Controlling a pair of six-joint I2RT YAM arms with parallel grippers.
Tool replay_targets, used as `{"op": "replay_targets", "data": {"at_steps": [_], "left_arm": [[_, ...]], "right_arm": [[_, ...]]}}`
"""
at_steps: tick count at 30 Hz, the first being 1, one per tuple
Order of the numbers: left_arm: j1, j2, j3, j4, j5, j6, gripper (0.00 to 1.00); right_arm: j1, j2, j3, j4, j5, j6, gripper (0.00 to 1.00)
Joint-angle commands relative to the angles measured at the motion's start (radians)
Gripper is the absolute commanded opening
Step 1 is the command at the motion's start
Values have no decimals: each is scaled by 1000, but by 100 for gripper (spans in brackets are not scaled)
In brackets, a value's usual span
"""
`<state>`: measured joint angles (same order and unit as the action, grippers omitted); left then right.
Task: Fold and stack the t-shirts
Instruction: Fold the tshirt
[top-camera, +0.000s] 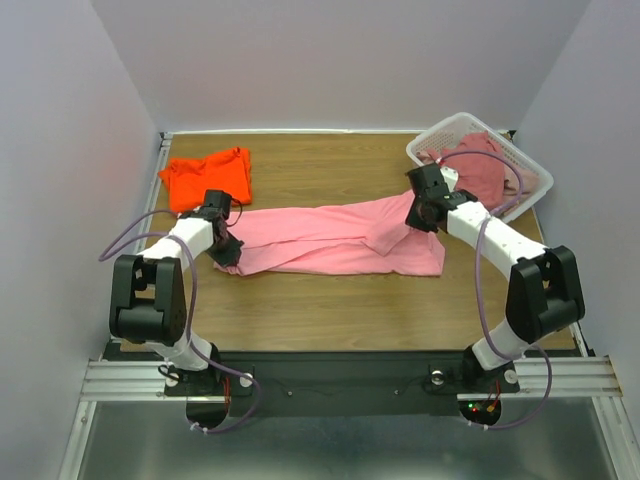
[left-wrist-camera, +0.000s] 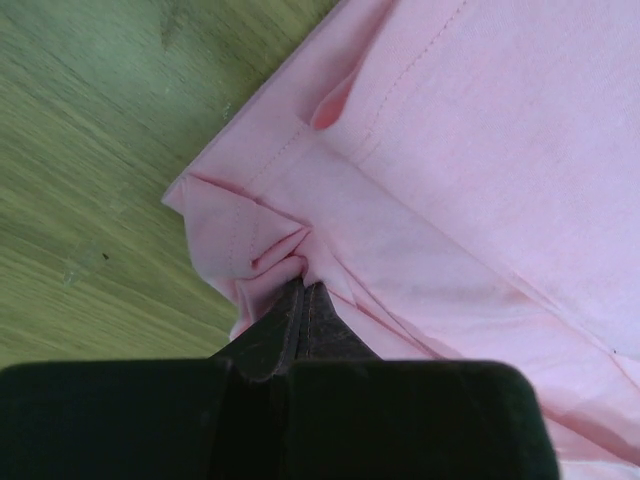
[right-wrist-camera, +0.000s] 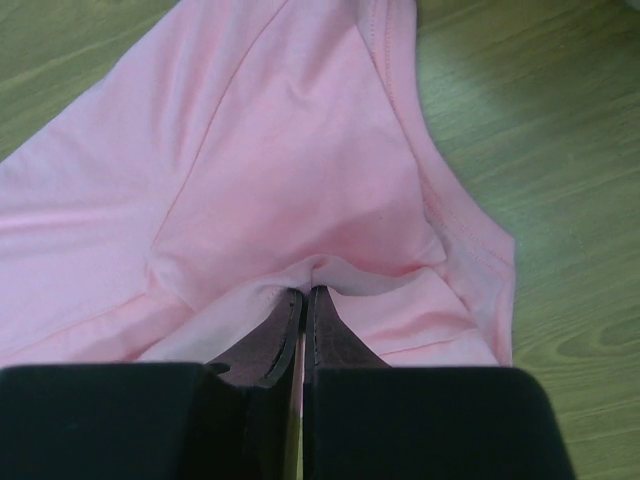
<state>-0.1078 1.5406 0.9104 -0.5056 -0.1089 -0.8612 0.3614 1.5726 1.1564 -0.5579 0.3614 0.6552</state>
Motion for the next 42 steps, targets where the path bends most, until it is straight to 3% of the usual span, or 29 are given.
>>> {"op": "replay_targets", "data": {"at_steps": [1, 16, 31, 37, 42], "left_arm": [[28, 19, 67, -4, -17, 30, 0], [59, 119, 134, 6, 51, 63, 0], [59, -266, -160, -134, 14, 14, 0], [59, -319, -157, -208, -11, 14, 0], [59, -274, -88, -205, -11, 42, 0]], "right_arm": [[-27, 23, 63, 49, -12, -31, 0], [-36, 122, 102, 67, -29, -88, 0], [-36, -310, -242, 67, -137, -26, 1], [-36, -368, -245, 59, -128, -37, 0], [-35, -315, -199, 58, -95, -46, 0]]}}
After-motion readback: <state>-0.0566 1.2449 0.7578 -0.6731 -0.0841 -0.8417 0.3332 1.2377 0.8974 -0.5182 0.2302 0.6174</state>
